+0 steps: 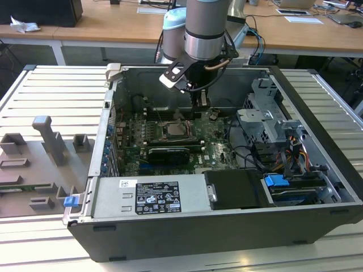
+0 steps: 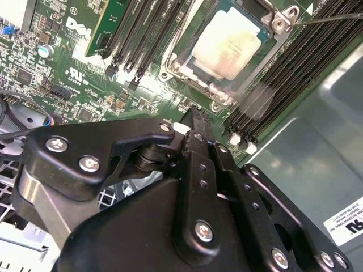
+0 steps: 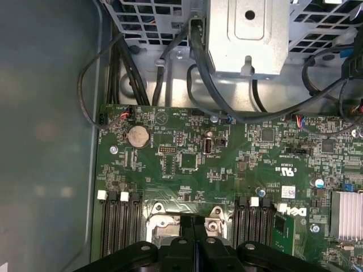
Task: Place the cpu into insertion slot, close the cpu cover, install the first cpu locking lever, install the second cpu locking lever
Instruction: 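Close the cpu cover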
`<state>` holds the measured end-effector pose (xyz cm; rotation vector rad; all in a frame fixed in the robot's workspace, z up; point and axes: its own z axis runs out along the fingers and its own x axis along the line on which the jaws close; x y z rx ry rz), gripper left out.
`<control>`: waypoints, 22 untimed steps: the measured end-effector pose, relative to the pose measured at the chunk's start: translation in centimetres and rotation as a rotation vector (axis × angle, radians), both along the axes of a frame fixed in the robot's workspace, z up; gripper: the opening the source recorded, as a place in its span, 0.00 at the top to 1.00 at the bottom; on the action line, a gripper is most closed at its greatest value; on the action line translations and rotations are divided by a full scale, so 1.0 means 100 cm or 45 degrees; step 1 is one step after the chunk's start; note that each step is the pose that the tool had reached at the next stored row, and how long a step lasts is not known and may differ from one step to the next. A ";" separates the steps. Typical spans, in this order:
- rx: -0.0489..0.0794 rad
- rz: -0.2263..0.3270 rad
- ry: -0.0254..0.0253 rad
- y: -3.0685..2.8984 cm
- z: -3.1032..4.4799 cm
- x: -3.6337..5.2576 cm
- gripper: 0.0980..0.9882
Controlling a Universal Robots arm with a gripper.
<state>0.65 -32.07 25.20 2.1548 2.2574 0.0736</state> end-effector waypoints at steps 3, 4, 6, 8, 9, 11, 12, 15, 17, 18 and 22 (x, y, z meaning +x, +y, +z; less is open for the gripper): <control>0.000 0.000 -0.0001 0.0000 0.0000 -0.0025 0.99; 0.000 0.000 0.0000 0.0000 0.0000 -0.0033 0.99; 0.000 0.000 0.0000 0.0000 0.0000 -0.0045 0.99; 0.000 0.000 0.0000 0.0000 0.0000 -0.0062 0.99; 0.000 0.000 0.0000 0.0000 0.0000 -0.0079 0.99; 0.000 0.000 0.0001 0.0000 -0.0003 -0.0095 0.99; 0.000 0.000 -0.0001 0.0000 -0.0009 -0.0103 0.99; 0.000 0.000 -0.0001 0.0000 -0.0037 -0.0123 0.99; 0.000 0.004 0.0001 0.0000 -0.0092 -0.0136 0.99; 0.000 0.010 0.0001 0.0000 -0.0122 -0.0148 0.99; 0.000 0.016 0.0000 0.0000 -0.0176 -0.0223 0.99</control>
